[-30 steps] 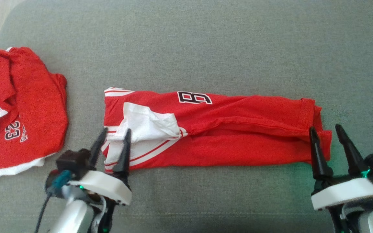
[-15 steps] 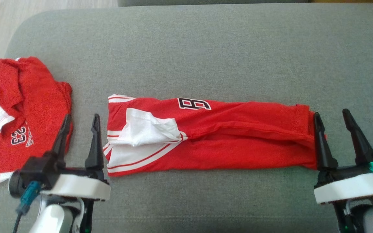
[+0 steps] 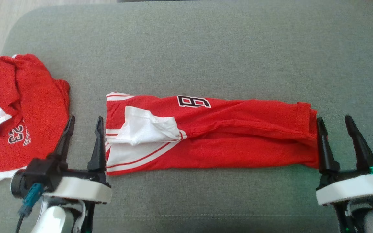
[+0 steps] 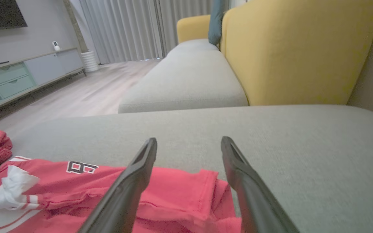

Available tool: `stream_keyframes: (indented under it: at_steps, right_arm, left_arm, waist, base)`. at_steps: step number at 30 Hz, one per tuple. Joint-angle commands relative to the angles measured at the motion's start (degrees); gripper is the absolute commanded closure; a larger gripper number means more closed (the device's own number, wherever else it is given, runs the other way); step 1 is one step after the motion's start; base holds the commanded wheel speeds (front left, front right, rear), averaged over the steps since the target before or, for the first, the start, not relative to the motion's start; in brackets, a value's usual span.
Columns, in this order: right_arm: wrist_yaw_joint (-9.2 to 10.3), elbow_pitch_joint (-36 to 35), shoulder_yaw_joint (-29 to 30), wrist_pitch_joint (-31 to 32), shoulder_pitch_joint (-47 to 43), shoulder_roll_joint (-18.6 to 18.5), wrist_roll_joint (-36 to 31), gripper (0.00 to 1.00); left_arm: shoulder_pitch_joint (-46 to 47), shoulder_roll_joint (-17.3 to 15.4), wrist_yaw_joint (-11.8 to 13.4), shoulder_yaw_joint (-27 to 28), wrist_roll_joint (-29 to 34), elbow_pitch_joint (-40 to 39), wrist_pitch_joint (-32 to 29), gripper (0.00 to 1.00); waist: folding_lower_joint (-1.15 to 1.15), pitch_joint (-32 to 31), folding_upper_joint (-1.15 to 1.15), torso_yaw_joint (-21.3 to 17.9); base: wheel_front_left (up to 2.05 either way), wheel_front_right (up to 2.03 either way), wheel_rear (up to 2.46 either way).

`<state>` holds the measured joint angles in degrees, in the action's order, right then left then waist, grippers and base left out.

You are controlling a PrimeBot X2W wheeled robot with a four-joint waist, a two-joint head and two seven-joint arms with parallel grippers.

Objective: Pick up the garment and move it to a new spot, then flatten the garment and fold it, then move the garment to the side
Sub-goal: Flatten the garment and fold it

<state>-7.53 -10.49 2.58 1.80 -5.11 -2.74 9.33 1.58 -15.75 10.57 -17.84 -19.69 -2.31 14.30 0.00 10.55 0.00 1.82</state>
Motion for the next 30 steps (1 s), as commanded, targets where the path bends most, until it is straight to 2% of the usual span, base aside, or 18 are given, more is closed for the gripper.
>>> stream_keyframes:
  at_steps: [1,7,15,24,30]
  right_arm:
    - [0.04,-0.42,-0.12,0.44,1.51,-0.41,0.57,0.0]
    - [0.04,6.74,2.86,0.87,4.46,-1.45,0.87,0.0]
    - [0.04,17.58,2.77,6.37,8.68,-2.6,0.38,0.0]
    - [0.04,21.34,5.59,8.96,9.48,-1.91,-0.91,0.0]
    - [0.04,21.39,1.11,12.86,8.66,-1.23,4.58,0.0]
  left_arm:
    - [2.79,-0.73,-0.35,2.01,0.74,-1.89,0.69,0.0]
    - [5.05,0.37,-1.77,1.24,1.26,-1.46,0.7,0.0]
    - [7.54,1.69,-3.53,1.3,2.11,-0.76,0.7,0.0]
    - [8.11,2.97,-4.78,1.76,3.12,-0.19,0.7,0.0]
    - [8.3,3.84,-5.88,2.39,3.84,0.35,0.7,0.0]
  waist:
    - [0.0,0.48,0.0,0.08]
    - [0.0,3.15,0.0,0.84]
    - [0.0,5.97,0.0,2.02]
    - [0.0,6.95,0.0,2.31]
    - [0.0,6.69,0.0,2.19]
  base:
    - [0.0,0.0,0.0]
    - [0.0,0.0,0.0]
    - [0.0,0.0,0.0]
    - [0.0,0.0,0.0]
    - [0.0,0.0,0.0]
